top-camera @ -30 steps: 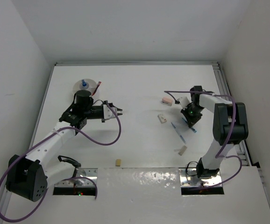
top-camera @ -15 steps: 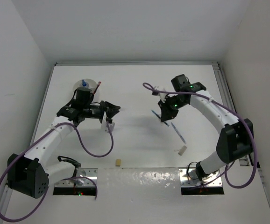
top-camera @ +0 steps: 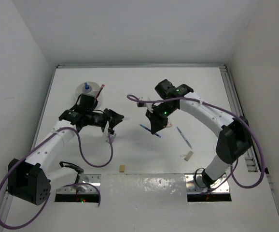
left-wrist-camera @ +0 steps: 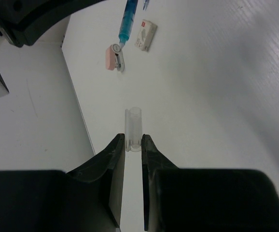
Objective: Sort the stationery into containers
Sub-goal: Close the pen cap on the pen.
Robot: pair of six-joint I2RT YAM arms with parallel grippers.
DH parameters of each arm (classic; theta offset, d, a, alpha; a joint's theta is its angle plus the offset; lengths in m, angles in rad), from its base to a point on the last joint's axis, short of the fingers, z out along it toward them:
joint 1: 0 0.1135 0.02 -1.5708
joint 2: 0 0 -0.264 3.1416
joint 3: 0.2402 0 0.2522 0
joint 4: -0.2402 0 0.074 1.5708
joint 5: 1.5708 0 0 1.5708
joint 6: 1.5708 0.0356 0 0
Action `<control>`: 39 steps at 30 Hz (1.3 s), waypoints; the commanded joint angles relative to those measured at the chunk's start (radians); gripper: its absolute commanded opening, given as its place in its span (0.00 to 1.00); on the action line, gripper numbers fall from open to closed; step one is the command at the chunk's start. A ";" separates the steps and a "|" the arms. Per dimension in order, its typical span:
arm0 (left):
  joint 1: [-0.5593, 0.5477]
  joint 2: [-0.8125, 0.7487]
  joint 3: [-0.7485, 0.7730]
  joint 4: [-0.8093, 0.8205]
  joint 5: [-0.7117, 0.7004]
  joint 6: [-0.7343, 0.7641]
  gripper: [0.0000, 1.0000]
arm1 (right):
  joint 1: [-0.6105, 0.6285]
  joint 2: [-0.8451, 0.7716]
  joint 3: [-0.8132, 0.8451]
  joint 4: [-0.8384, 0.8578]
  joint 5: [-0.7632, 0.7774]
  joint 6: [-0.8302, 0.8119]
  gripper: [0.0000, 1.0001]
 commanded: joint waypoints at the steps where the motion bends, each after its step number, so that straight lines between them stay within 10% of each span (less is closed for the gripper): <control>1: 0.002 -0.006 0.008 -0.026 0.066 0.166 0.00 | 0.014 0.038 0.070 0.022 -0.034 -0.024 0.00; 39: 0.001 -0.042 0.016 -0.039 0.198 0.099 0.00 | 0.063 0.080 0.152 0.051 0.000 -0.126 0.00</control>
